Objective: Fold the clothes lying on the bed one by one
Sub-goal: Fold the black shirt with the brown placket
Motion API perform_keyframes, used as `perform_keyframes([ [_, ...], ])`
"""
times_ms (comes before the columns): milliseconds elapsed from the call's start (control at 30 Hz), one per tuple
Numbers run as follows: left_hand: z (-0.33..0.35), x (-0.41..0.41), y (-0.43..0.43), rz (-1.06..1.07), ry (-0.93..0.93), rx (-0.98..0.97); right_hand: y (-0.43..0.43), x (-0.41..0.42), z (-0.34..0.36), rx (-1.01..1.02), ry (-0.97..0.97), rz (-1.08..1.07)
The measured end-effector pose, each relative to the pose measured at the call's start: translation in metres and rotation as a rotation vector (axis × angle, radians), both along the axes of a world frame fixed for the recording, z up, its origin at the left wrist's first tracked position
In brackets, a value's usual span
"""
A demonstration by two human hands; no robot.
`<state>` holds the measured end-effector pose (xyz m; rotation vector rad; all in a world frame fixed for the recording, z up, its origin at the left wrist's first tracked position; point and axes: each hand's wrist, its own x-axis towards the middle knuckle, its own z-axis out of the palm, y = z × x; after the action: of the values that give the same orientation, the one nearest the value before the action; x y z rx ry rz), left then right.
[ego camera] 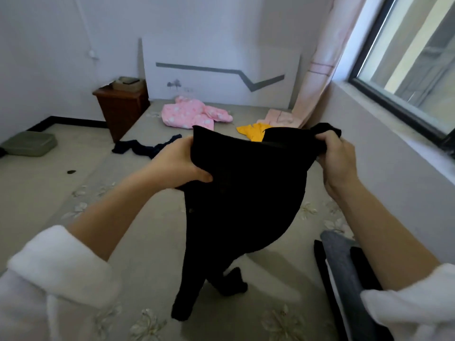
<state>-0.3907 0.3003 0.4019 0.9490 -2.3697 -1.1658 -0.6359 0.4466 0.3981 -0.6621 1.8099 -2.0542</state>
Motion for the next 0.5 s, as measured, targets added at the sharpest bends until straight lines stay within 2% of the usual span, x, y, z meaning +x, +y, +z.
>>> perform_keyframes([
  [100,0.008,-0.007,-0.006,0.07,-0.079,-0.442,0.002,-0.004,0.007,0.131,0.099,-0.006],
  [167,0.012,-0.008,-0.008,0.098,-0.024,-0.56,0.004,-0.006,0.01,0.156,0.146,0.063],
  [300,0.016,-0.006,-0.017,0.116,0.032,-0.666,0.018,-0.017,0.02,0.185,0.167,0.433],
  [333,0.016,-0.005,-0.02,0.158,0.029,-0.668,0.022,-0.02,0.022,0.204,0.174,0.507],
  [400,0.015,-0.007,-0.022,0.247,0.04,-0.585,0.026,-0.022,0.022,0.327,0.322,0.506],
  [500,-0.004,-0.012,-0.03,0.303,0.125,-0.219,0.021,-0.014,0.011,0.418,0.489,0.363],
])
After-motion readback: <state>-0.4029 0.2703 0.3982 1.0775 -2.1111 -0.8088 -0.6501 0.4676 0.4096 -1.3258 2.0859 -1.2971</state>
